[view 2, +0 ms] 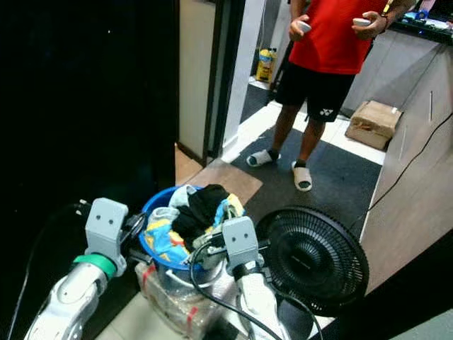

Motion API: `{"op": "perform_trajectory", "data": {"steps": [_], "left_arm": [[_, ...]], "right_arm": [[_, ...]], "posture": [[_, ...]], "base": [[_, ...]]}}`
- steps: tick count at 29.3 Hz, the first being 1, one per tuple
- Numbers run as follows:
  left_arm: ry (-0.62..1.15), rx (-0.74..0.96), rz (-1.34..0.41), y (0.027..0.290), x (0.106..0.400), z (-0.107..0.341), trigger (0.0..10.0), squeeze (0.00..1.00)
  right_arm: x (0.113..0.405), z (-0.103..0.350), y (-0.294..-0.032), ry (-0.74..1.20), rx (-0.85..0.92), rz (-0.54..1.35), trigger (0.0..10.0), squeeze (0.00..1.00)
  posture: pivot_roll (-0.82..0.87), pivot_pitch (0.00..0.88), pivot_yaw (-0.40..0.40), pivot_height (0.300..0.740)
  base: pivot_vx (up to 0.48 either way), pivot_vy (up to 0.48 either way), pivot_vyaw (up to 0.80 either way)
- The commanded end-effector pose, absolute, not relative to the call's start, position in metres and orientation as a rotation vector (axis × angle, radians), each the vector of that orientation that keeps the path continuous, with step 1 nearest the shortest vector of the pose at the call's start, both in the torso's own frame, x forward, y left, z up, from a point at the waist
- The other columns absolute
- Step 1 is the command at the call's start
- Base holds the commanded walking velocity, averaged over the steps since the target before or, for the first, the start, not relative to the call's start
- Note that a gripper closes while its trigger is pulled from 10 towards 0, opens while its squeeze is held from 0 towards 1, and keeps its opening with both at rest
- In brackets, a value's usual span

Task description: Clothes washing

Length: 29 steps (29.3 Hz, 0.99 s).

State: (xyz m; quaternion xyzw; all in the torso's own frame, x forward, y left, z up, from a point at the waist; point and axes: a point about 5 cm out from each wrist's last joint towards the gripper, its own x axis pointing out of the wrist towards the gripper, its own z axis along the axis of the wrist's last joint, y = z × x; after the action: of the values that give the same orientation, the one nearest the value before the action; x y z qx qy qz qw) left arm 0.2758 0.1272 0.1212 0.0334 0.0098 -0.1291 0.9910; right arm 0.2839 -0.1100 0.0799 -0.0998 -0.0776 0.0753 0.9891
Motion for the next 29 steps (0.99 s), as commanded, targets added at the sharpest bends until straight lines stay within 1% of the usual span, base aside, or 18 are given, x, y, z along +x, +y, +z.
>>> {"op": "perform_trajectory", "data": {"steps": [1,7,23,27,28,29], "left_arm": [[0.031,0.04,-0.268,0.124,0.276,0.121,10.0,0.0],[0.044,-0.002,-0.229,0.127,0.283,0.125,10.0,0.0],[0.036,0.023,-0.222,0.126,0.284,0.126,10.0,0.0],[0.03,0.03,-0.223,0.126,0.286,0.131,10.0,0.0],[-0.021,0.056,-0.23,0.126,0.29,0.145,10.0,0.0],[-0.021,0.056,-0.23,0.126,0.29,0.145,10.0,0.0]], "right_arm": [[0.285,0.079,-0.111,-0.16,-0.192,0.138,10.0,0.0],[0.289,0.082,-0.109,-0.171,-0.195,0.139,10.0,0.0],[0.293,0.083,-0.107,-0.179,-0.186,0.142,10.0,0.0],[0.295,0.089,-0.107,-0.201,-0.166,0.131,10.0,0.0],[0.3,0.102,-0.106,-0.242,-0.149,0.119,10.0,0.0],[0.3,0.102,-0.106,-0.242,-0.149,0.119,10.0,0.0]], "posture": [[0.14,0.0,-0.027,0.74],[0.15,0.0,-0.029,0.74],[0.15,0.0,-0.031,0.74],[0.15,0.0,-0.027,0.74],[0.15,0.0,-0.024,0.74],[0.15,0.0,-0.024,0.74]], "base": [[0.0,0.0,0.0],[0.0,0.0,0.0],[0.0,0.0,0.0],[0.0,0.0,0.0],[0.0,0.0,0.0],[0.0,0.0,0.0]]}}
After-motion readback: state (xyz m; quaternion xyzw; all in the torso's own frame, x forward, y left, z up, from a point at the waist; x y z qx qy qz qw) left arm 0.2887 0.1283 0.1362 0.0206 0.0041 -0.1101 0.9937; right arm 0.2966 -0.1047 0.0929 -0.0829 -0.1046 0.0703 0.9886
